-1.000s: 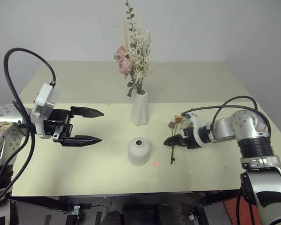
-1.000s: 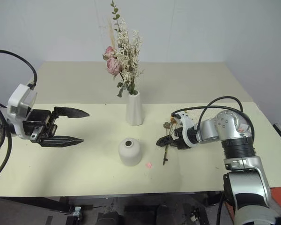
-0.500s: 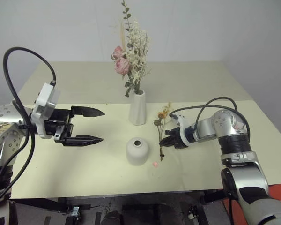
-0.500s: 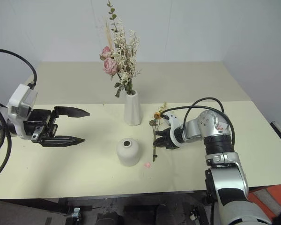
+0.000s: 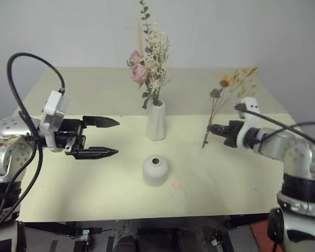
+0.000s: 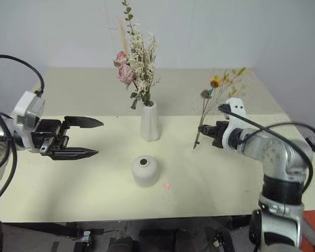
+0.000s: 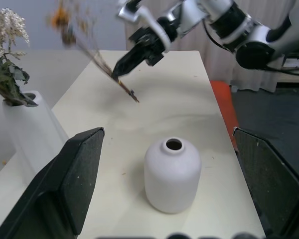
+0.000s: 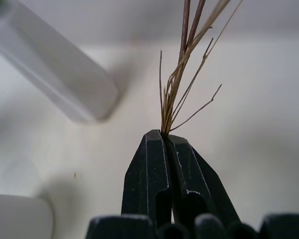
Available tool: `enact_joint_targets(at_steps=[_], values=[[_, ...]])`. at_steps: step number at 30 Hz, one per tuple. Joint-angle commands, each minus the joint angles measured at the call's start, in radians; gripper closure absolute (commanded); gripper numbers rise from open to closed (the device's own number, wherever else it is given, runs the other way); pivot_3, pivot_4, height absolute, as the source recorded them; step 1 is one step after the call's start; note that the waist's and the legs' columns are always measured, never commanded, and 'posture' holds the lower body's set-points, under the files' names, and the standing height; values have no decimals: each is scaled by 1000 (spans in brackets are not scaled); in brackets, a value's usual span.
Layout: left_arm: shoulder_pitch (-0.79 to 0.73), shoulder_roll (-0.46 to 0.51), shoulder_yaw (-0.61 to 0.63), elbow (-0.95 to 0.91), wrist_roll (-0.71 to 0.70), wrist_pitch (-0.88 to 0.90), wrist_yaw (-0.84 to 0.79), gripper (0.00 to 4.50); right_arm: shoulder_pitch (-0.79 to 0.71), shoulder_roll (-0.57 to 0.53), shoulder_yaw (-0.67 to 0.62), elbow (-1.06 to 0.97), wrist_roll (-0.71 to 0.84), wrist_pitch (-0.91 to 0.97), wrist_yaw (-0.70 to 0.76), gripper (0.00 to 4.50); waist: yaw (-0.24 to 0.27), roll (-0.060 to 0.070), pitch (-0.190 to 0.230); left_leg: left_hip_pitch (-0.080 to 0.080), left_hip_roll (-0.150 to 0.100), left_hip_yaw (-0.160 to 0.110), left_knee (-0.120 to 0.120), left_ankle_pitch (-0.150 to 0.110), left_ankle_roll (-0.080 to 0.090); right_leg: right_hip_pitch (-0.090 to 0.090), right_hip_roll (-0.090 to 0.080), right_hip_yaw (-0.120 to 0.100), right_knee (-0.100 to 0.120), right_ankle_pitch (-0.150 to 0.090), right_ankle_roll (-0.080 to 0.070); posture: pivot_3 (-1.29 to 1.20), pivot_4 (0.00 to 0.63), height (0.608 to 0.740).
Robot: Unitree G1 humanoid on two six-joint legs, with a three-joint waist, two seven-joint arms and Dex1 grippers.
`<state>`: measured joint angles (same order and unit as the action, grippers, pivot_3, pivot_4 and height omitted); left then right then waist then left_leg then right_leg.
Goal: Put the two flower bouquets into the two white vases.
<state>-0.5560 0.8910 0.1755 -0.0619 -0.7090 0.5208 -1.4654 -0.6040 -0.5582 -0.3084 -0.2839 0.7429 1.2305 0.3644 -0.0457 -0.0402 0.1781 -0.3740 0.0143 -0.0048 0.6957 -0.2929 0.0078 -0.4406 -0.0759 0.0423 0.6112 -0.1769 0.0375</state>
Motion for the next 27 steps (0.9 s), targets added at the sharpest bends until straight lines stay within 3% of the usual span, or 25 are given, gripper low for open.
enact_joint_targets(at_steps=[1,9,27], values=[[-38,-11,-12,13,-11,-5,-17,0,14,-31,6,-159,29,-182,140,4436,-4,0,0,0,0,1,0,0,0,0,0,1,0,0,0,0,150,740],[-52,20,-51,60,8,20,-83,0,33,28,220,-250,-41,-464,305,4436,-2,0,0,6,2,0,1,0,-1,1,3,1,1,0,0,0,150,740],[13,62,-50,49,33,10,-123,0,53,125,399,-148,-108,-596,395,4436,6,0,0,4,1,0,1,1,-1,0,1,0,1,0,-1,0,150,740]])
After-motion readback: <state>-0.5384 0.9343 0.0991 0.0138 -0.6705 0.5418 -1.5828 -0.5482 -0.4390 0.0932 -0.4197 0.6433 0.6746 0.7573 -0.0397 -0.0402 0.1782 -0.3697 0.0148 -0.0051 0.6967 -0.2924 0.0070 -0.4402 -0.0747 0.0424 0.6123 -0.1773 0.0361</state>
